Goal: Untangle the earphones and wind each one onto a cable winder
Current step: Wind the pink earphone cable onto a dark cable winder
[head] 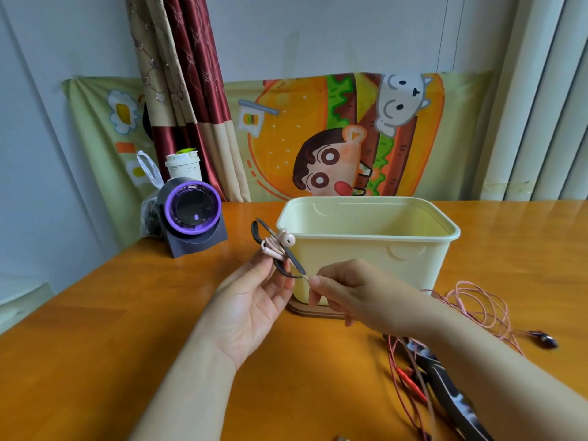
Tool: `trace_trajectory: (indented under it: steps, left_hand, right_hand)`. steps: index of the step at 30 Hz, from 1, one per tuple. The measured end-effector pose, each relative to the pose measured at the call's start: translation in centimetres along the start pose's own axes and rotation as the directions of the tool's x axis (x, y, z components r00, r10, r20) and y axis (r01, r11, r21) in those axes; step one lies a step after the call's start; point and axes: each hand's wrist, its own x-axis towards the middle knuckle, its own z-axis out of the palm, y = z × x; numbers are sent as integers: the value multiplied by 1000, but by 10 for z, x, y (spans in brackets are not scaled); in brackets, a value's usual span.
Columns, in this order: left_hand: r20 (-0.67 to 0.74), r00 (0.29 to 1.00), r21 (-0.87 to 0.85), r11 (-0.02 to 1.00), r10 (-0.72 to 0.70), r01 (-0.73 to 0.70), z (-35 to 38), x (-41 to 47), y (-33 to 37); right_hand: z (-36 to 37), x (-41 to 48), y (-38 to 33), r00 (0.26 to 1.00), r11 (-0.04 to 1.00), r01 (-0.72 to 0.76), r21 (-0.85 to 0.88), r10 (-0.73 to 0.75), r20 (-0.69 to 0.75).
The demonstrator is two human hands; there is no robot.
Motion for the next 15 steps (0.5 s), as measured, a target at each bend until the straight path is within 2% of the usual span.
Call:
trace_trajectory:
  steps: [2, 6, 8, 10, 12, 15]
  left_hand:
    - [-46, 999, 58, 998, 14, -11, -1, 0, -1]
    - [-11, 999, 297, 954, 39, -34, 2, -4, -4]
    - [2, 995, 501, 862, 96, -84, -1, -4, -7]
    - [39, 990, 688, 715, 132, -123, -3, -4, -9]
    - [109, 990, 775, 617, 85, -138, -3, -5, -11]
    - [224, 973, 814, 561, -62, -151, -1, -8, -15]
  right_hand:
    - [-2, -3, -4, 999, 992, 29, -127, -27, 19]
    - [-8, -9, -12, 997, 960, 69, -271, -73, -4]
    - [-15, -13, -17, 994, 953, 72, -293, -91, -52]
    - [-23, -15, -20, 991, 951, 54, -304, -89, -101]
    - [-30, -16, -20, 986, 951, 35, -308, -84, -146]
    - [-39, -16, -16, 965, 962, 31, -272, -99, -242]
